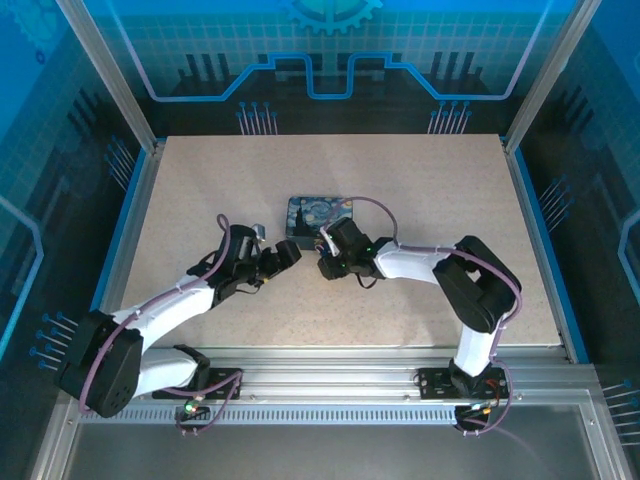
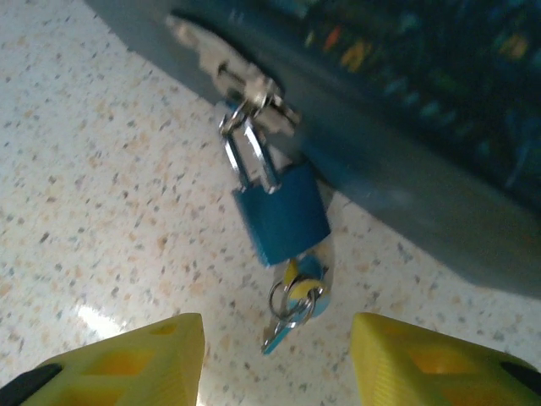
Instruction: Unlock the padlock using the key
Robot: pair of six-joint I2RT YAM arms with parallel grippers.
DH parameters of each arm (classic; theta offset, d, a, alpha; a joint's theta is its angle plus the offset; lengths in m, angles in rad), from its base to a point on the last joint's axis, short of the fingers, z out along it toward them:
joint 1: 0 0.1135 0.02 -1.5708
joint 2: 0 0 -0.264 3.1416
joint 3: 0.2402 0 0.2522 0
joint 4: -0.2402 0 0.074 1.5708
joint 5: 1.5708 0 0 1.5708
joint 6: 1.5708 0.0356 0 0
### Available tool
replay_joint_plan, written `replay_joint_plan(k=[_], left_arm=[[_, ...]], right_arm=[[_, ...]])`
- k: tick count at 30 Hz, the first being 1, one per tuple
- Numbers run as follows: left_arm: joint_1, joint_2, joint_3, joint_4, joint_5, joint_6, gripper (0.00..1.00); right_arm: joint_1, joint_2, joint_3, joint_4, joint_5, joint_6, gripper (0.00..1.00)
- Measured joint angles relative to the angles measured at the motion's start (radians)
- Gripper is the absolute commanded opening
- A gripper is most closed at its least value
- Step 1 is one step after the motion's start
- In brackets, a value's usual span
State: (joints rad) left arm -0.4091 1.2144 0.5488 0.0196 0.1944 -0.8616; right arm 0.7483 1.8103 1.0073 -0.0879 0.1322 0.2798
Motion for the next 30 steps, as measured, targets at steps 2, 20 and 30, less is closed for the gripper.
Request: replay_joint_plan(k=[2,20,30], left_arm=[[0.006,0.000,-0.005,0.000,0.000,-0.004,0.92],[0.047,0.000,-0.051,0.032,0.011,-0.034,0.91],[0.061,0.001,-0.064,0.067,0.023,-0.053,0.91]], right_arm=[[0.000,0.020,0.021,0.000,0.015,-0.004,0.49],[0.014,0.103,0.098,-0.034,0.062,-0.043,0.26],[0.019,0.093,0.098,-0.031,0.070,-0.079,0.04]])
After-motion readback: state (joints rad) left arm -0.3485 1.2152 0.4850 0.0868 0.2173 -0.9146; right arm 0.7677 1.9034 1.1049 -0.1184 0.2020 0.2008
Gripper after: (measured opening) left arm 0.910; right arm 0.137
